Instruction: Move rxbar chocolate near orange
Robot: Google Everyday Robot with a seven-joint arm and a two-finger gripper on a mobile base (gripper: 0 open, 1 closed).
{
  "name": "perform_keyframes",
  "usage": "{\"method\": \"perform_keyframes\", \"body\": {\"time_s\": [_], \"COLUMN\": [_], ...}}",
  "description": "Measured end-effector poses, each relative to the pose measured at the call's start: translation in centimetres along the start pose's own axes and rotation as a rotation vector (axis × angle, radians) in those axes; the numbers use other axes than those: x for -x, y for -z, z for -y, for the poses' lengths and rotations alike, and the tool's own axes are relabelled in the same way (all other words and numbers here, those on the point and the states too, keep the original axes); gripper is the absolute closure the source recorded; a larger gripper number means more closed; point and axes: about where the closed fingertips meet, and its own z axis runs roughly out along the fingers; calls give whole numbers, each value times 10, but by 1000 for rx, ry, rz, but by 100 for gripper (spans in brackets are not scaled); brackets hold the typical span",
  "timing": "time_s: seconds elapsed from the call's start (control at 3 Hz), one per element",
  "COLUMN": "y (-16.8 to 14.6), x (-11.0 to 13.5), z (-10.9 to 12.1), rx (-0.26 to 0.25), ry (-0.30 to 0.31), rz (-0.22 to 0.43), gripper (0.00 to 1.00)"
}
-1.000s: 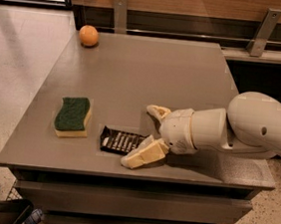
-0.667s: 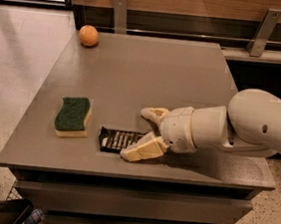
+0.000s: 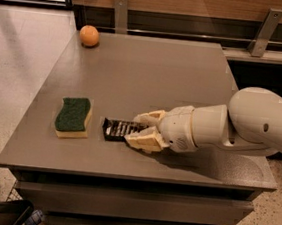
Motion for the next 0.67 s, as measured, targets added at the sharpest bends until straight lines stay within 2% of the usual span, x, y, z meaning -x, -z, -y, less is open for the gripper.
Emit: {"method": "perform_keyframes", "body": {"time_s": [0.33, 0.67], "y": [4, 28], "x": [4, 26], "z": [7, 38], "rx": [-20, -51], "ry": [-19, -32], "rz": [15, 4], "gripper": [100, 100]}}
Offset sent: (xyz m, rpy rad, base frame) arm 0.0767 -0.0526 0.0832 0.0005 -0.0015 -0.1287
